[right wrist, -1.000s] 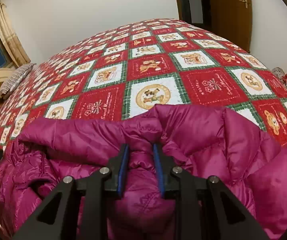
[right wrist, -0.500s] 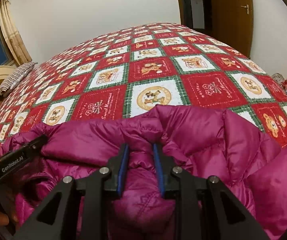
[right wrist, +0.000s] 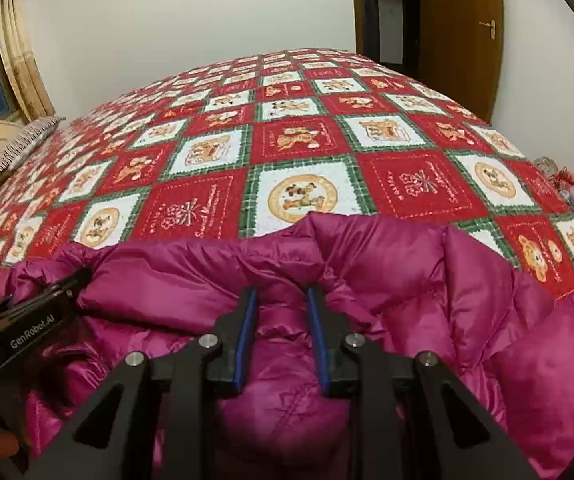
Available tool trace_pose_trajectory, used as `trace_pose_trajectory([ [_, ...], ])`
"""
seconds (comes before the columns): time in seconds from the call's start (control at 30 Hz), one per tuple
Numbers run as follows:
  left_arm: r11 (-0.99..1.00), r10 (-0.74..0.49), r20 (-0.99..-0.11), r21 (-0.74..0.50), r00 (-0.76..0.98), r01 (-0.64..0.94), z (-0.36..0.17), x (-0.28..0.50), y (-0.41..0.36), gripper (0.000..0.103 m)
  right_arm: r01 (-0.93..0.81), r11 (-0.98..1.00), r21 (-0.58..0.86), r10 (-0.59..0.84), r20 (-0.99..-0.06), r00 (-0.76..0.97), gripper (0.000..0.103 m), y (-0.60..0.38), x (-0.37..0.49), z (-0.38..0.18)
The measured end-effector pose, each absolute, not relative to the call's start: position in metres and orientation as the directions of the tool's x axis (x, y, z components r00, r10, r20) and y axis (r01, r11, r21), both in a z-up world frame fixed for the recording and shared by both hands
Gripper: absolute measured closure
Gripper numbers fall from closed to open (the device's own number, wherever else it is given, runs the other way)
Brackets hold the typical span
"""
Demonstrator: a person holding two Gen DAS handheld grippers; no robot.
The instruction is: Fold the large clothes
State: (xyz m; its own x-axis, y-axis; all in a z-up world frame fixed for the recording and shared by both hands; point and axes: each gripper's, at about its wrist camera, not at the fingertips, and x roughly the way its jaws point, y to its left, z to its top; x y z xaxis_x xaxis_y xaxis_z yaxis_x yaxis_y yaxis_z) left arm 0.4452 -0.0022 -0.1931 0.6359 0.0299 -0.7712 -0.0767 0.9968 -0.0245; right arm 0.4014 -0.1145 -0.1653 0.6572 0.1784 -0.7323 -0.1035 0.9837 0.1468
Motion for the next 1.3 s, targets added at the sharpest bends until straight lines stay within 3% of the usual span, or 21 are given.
trace_pose_trajectory([
  [0.17,0.996,-0.049,-0.743,-0.086,0.668,-0.023,-0.160,0.410,0.011,0.034,-0.137,0.978,0.156,0.207,-0.729,0.653,0.068,-0.119,0.386,-0.143],
  [0.3,0.999,-0.045,-0.689,-0.050,0.723,0.015,-0.115,0.360,0.026,0.034,-0.159,0.958,0.239,0.277,-0.632,0.724,0.050,-0.144,0.334,-0.099],
  [0.47,0.992,-0.095,-0.622,0.005,0.778,0.124,-0.073,0.287,0.047,0.034,-0.194,0.955,0.225,0.291,-0.572,0.767,0.048,-0.169,0.251,-0.054],
  [0.57,0.979,-0.159,-0.614,0.002,0.773,0.202,-0.058,0.240,0.064,0.033,-0.187,0.960,0.210,0.273,-0.536,0.799,0.039,-0.190,0.194,-0.033],
  [0.73,0.915,-0.356,-0.614,-0.075,0.705,0.396,-0.045,0.159,0.109,0.033,-0.169,0.961,0.220,0.263,-0.533,0.804,0.038,-0.226,0.119,-0.022],
  [0.93,0.901,-0.352,-0.613,-0.018,0.708,0.433,-0.060,0.066,0.161,0.025,-0.123,0.972,0.202,0.222,-0.601,0.768,0.029,-0.269,0.036,-0.050],
  [1.13,0.935,-0.330,-0.697,-0.148,0.636,0.322,-0.123,0.021,0.191,0.025,-0.043,0.971,0.236,0.202,-0.707,0.677,0.029,-0.295,-0.004,-0.112],
  [1.3,0.949,-0.305,-0.758,-0.190,0.576,0.253,-0.162,0.002,0.191,0.025,-0.015,0.961,0.275,0.218,-0.728,0.650,0.029,-0.305,-0.023,-0.139],
])
